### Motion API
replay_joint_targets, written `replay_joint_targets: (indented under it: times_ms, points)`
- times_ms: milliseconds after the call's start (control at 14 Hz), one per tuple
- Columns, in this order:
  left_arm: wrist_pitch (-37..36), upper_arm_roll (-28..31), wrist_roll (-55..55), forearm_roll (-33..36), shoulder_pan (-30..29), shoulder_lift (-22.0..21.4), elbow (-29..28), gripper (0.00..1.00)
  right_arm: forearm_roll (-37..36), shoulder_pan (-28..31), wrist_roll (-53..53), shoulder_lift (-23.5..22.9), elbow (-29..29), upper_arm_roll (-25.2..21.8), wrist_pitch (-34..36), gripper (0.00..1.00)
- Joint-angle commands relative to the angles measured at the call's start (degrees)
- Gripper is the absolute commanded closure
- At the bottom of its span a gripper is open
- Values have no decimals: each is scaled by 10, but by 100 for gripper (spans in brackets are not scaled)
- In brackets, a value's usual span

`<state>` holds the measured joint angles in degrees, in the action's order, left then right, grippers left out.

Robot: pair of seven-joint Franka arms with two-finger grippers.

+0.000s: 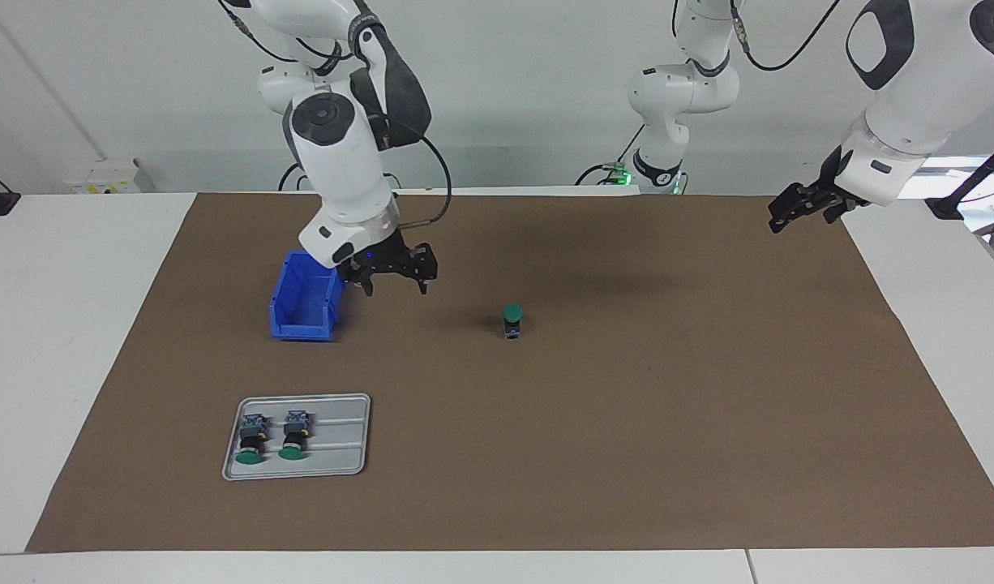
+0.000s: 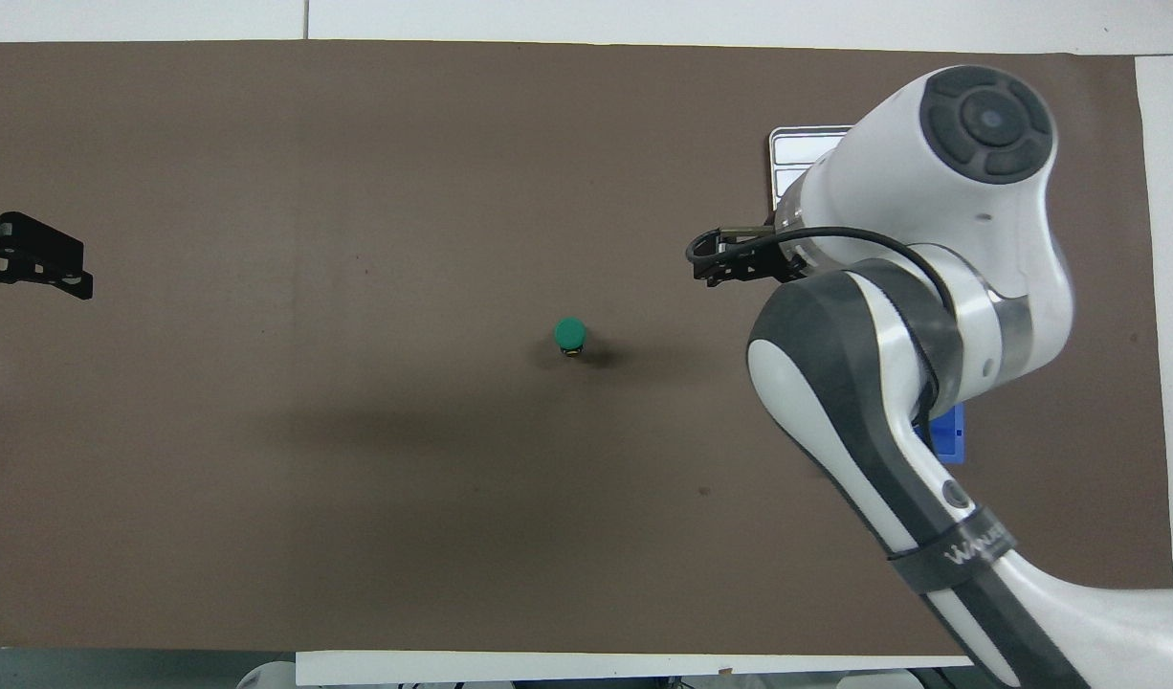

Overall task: Place and press button with both arms
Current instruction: 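Reach the right gripper over the green button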

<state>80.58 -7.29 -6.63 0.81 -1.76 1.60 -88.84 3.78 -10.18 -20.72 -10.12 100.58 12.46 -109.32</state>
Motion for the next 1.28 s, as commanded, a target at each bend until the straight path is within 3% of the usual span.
replay_joint_targets:
  times_ms: [0, 499, 1212]
  points:
    - [-12, -37, 15, 4, -32, -11, -5, 0, -8, 7, -3, -29, -15, 33, -10, 6]
    - [20, -27, 14, -3, -13, -20, -29, 0, -53, -75, -81, -123, -90, 30, -74, 7]
    - [29, 2, 43, -8, 3, -29, -40, 0, -87, -135, -169, -170, -83, 25, -165, 9]
